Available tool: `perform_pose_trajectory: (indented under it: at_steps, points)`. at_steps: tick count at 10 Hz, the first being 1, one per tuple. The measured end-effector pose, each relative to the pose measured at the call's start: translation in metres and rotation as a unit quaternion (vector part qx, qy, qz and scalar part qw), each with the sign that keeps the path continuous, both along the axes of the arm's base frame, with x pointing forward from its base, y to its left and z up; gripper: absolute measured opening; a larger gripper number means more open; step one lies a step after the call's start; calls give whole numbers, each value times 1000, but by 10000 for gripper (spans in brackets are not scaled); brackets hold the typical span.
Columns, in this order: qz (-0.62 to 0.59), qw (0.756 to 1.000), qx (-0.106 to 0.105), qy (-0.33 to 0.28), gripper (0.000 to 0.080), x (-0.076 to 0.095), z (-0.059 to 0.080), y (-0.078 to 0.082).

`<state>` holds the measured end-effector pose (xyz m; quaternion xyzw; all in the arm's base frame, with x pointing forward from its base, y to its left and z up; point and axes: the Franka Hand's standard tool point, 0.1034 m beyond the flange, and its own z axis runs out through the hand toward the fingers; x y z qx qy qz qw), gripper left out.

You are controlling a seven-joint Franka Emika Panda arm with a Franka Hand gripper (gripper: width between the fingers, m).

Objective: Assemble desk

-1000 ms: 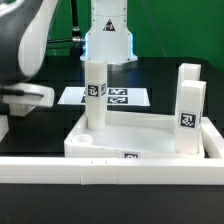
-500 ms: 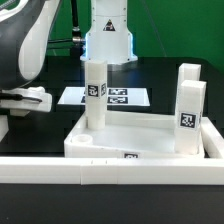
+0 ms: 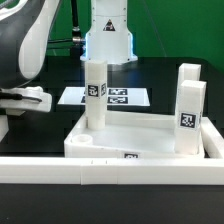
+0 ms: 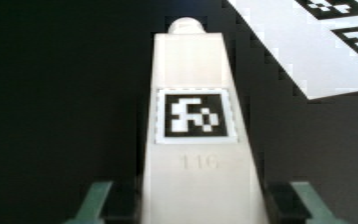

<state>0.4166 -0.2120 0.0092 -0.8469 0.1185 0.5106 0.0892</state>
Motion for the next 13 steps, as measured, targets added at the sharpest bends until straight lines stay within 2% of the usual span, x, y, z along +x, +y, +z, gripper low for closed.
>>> perform_pose_trajectory:
  at_steps: [1, 2, 4, 5, 9, 10, 11, 12, 13]
  points:
    - [3, 1000, 0, -7, 287, 6, 6, 3]
    - [6, 1000, 2, -7, 287, 12, 21, 9]
    - [-3, 1000, -2, 9, 287, 28, 70, 31]
    - [-1, 1000, -2, 5, 287, 34, 76, 32]
    - [2, 1000, -12, -13, 288, 39, 69, 29]
    - [6, 999, -24, -37, 288, 51, 74, 32]
    - [6, 997, -26, -70, 288, 64, 85, 39]
    - [9, 995, -31, -99, 288, 72, 93, 40]
    - [12, 990, -44, -137, 288, 76, 88, 36]
